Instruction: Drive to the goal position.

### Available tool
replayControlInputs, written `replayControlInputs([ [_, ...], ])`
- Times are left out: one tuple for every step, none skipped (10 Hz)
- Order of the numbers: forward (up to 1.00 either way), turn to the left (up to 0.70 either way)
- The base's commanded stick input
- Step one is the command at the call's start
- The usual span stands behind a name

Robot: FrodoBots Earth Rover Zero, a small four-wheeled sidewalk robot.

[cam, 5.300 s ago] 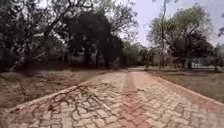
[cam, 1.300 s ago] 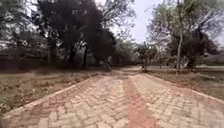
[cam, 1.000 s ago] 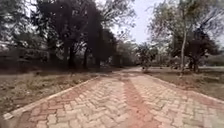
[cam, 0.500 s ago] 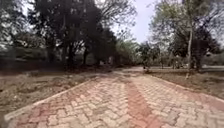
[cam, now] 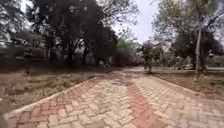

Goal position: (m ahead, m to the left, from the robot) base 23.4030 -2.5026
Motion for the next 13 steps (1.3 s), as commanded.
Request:
replayControlInputs([
  [0.7,0.0],
  [0.7,0.0],
  [0.7,0.0],
  [0.7,0.0],
  [0.7,0.0],
  [0.7,0.0],
  [0.7,0.0],
  [0.7,0.0],
  [0.7,0.0],
  [0.7,0.0],
  [0.7,0.0],
  [0.7,0.0],
  [0.7,0.0],
])
